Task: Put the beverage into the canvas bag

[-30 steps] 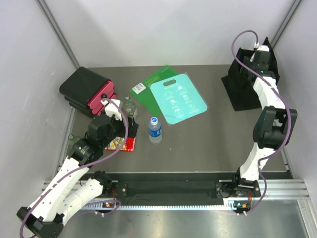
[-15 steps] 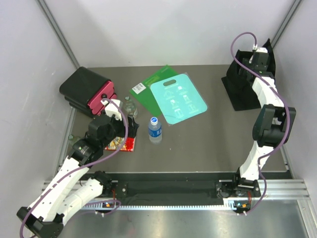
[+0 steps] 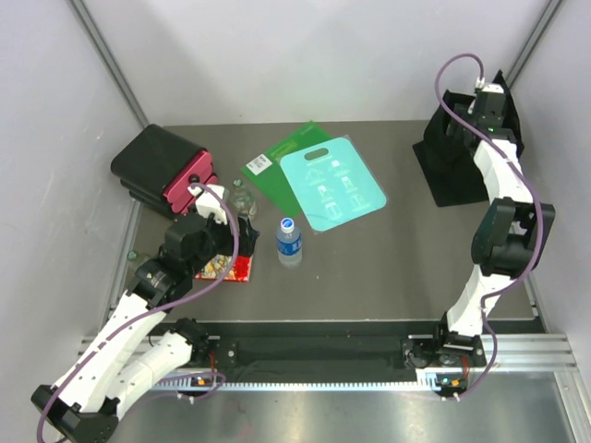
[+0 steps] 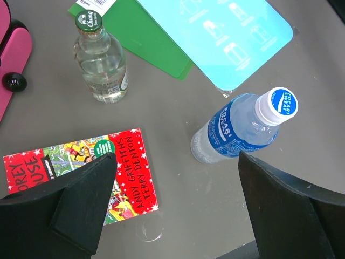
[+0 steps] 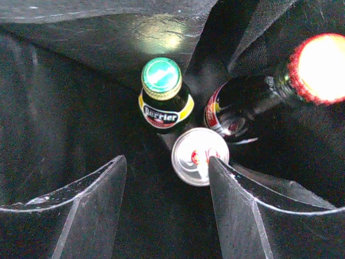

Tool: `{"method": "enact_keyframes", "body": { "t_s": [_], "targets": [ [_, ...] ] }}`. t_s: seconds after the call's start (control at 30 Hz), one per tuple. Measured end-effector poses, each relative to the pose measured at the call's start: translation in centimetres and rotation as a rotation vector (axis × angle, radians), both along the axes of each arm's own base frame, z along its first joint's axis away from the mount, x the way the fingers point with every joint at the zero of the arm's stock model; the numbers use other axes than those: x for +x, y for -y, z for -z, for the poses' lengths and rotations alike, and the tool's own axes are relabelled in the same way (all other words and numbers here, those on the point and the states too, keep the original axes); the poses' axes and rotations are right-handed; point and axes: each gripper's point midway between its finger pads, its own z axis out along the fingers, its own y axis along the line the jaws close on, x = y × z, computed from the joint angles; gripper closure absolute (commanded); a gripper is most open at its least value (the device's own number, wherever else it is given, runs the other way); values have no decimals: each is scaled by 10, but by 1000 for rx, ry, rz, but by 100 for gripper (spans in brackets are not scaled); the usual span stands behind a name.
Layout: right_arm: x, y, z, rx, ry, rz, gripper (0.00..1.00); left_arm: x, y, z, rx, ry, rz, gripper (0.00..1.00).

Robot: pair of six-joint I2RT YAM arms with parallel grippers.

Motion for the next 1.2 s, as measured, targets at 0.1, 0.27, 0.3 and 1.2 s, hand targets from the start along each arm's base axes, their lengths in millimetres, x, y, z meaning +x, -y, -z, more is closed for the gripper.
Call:
{"method": "enact_keyframes", "body": {
  "t_s": [0.1, 0.27, 0.3, 1.2],
  "targets": [
    [-5, -1, -12, 6, 2, 3, 38, 0, 0, 0, 0, 0, 0, 2],
    [-20, -5, -46, 16, 20, 3, 38, 0, 0, 0, 0, 0, 0, 2],
    [-24, -6, -56, 19, 33, 0, 38, 0, 0, 0, 0, 0, -1, 2],
    [-230, -284, -148, 251, 307, -746, 40, -12, -15, -14, -35, 42, -52, 1]
  ]
}}
